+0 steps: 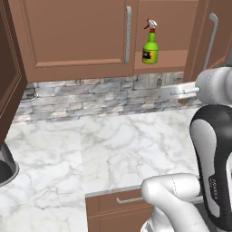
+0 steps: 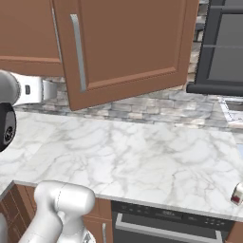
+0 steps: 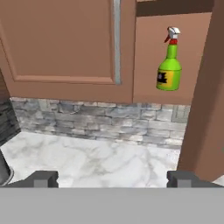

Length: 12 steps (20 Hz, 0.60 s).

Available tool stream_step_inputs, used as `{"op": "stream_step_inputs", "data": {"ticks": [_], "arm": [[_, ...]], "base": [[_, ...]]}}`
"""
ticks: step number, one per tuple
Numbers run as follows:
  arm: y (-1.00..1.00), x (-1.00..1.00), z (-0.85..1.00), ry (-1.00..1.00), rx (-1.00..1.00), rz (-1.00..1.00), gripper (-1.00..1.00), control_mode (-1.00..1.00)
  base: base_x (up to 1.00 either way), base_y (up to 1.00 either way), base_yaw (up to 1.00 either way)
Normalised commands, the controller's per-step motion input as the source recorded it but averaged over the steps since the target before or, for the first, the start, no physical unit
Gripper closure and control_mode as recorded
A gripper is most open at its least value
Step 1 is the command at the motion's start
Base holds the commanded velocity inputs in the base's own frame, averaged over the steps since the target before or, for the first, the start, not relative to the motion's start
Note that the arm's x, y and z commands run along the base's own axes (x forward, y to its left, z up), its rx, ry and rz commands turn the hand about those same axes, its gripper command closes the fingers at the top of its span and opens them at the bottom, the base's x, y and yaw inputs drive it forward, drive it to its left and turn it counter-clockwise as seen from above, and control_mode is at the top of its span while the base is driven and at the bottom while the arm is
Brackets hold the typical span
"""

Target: Open the cabinet. Pick the spray and place it next to the sink. Then close the cabinet.

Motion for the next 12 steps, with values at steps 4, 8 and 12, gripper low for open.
{"op": "stream_step_inputs", "data": {"ticks": [4,8,12], "arm": [[0.23,0.18,-0.03,0.1,-0.34,0.0,-1.0,-1.0],[0.06,0.15,0.0,0.11,-0.36,0.0,-1.0,-1.0],[0.0,0.25,-0.01,0.09,-0.37,0.0,-1.0,-1.0]], "base": [[0.0,0.0,0.0],[0.0,0.0,0.0],[0.0,0.0,0.0]]}}
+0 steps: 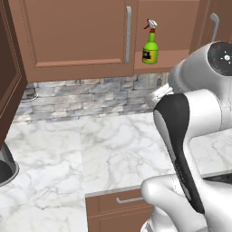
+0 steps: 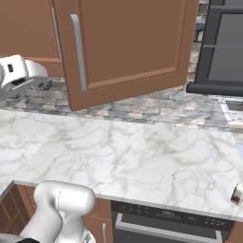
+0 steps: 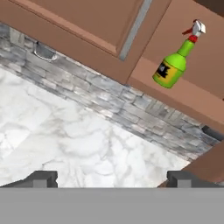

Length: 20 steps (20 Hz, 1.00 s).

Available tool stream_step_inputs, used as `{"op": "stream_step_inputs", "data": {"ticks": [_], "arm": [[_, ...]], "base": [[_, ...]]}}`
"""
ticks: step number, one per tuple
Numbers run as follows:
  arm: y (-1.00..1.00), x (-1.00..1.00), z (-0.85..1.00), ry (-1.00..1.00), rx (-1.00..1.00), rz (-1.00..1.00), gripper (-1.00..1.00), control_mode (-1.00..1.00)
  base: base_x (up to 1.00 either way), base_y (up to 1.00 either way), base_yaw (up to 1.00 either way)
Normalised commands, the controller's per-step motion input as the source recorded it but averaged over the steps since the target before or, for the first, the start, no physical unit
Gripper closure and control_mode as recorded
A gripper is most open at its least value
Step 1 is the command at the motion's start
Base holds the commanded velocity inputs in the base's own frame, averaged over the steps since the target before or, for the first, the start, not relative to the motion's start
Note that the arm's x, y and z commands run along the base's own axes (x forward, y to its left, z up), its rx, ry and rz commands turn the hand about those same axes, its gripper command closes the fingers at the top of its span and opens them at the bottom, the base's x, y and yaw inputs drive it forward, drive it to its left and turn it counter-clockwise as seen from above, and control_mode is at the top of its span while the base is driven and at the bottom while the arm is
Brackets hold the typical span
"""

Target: Open the cabinet. Pick the spray and place it next to the sink. Then close the cabinet.

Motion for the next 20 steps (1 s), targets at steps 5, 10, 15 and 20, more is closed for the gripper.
{"op": "stream_step_inputs", "data": {"ticks": [5,10,15,20], "arm": [[0.0,0.3,-0.08,0.1,-0.35,-0.01,-1.0,-1.0],[0.0,0.26,-0.17,0.02,-0.35,-0.07,-1.0,-1.0],[0.0,0.44,-0.51,-0.01,-0.2,-0.03,-1.0,-1.0],[0.0,0.61,-0.26,-0.05,-0.18,0.0,-1.0,-1.0]], "base": [[0.0,0.0,0.0],[0.0,0.0,0.0],[0.0,0.0,0.0],[0.0,0.0,0.0]]}}
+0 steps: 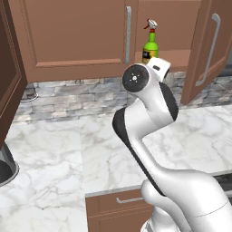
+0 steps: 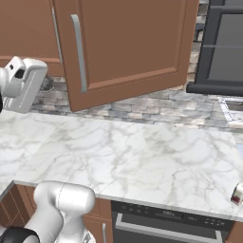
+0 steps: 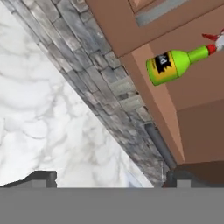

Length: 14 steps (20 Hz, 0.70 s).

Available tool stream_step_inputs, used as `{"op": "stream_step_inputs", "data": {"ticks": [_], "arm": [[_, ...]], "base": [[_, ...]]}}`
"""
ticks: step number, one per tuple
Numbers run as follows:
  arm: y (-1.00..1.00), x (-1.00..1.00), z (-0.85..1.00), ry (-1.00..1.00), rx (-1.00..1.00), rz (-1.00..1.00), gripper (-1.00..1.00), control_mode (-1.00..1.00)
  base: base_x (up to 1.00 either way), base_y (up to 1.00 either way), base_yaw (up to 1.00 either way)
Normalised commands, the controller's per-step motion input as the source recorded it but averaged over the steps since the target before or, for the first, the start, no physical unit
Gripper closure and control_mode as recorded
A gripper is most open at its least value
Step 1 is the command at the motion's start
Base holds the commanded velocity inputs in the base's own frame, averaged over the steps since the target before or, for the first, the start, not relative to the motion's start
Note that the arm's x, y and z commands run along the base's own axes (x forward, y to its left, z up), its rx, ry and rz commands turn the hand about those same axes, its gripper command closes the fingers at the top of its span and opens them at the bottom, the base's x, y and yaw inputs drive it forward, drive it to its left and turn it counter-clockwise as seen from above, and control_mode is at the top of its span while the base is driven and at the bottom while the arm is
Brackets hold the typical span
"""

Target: Open the cabinet. Pick the spray and place it next to the sink. Then close the cabinet.

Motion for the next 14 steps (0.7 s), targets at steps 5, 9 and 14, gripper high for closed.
{"op": "stream_step_inputs", "data": {"ticks": [5,9,14], "arm": [[0.0,0.35,0.06,0.0,-0.23,-0.01,-1.0,-1.0],[0.0,0.12,0.08,0.01,-0.22,-0.06,-1.0,-1.0],[0.0,0.0,0.0,0.01,-0.21,-0.13,-1.0,-1.0]], "base": [[0.0,0.0,0.0],[0.0,0.0,0.0],[0.0,0.0,0.0]]}}
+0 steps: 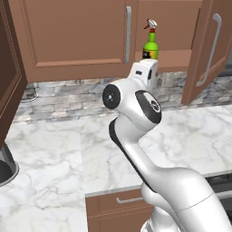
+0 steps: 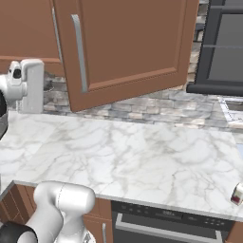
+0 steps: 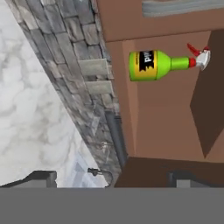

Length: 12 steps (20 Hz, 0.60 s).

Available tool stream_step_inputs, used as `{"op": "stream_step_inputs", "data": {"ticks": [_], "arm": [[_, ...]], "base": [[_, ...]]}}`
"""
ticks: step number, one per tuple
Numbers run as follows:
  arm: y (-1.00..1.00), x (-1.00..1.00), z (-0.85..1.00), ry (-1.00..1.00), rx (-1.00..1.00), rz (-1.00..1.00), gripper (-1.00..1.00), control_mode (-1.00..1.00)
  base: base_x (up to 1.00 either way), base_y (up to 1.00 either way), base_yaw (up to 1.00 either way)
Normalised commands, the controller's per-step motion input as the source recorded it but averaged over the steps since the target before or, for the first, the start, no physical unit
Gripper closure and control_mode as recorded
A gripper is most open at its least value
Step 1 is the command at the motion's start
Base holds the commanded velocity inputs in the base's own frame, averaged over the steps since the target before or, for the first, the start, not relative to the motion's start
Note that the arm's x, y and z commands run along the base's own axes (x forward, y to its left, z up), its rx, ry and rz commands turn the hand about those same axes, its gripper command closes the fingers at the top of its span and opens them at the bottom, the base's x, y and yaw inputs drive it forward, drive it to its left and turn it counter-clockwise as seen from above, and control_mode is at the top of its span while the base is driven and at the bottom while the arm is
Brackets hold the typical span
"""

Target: Open the cabinet. Pick the spray and place it next to the sink. Then close the cabinet.

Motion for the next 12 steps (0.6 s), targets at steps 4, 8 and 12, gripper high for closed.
{"op": "stream_step_inputs", "data": {"ticks": [4,8,12], "arm": [[-0.06,0.0,0.0,0.02,-0.17,-0.18,-1.0,-1.0],[-0.05,0.0,0.0,0.0,-0.16,-0.21,-1.0,-1.0],[-0.04,0.0,0.0,0.0,-0.14,-0.24,-1.0,-1.0]], "base": [[0.0,0.0,0.0],[0.0,0.0,0.0],[0.0,0.0,0.0]]}}
